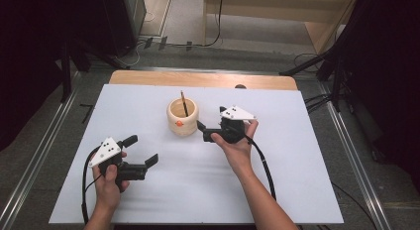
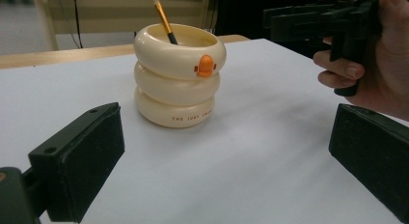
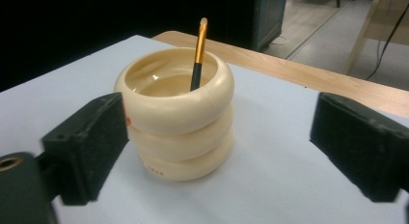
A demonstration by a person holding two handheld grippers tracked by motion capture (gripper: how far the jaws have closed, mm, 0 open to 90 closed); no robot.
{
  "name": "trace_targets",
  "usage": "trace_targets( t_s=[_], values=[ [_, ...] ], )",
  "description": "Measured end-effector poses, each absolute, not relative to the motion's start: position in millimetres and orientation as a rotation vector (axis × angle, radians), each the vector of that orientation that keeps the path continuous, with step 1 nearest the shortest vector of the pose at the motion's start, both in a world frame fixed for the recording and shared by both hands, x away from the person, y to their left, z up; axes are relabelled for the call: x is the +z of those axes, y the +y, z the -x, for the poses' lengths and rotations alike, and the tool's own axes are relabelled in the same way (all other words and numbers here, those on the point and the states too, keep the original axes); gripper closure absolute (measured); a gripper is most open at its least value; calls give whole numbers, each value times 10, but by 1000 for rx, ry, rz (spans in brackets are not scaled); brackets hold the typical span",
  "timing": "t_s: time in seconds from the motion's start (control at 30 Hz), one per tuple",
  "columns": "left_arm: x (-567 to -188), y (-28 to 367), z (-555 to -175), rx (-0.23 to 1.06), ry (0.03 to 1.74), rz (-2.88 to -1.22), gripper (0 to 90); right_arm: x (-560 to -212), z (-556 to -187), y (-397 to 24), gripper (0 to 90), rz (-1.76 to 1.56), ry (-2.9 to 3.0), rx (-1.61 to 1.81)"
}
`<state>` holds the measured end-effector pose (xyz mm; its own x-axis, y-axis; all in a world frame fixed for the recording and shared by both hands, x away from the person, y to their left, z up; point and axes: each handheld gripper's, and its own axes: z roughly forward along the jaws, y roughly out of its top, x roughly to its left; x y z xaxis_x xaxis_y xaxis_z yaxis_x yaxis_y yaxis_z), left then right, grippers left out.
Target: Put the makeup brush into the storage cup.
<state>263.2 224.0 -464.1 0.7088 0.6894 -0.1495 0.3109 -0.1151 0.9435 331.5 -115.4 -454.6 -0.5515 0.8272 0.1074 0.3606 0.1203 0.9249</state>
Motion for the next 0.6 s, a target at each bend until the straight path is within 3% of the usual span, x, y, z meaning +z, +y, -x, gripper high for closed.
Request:
trace_targets(
  t_s=[0.1,0.6],
  values=[
    [-4645,2238,-2633,391,807,-1713,0,-4551,-3265,-1215,0,-1138,1972,1427],
    [-4654,2232,-2629,394,806,-1717,0,-4635,-3086,-1468,0,-1144,1947,1428]
  ],
)
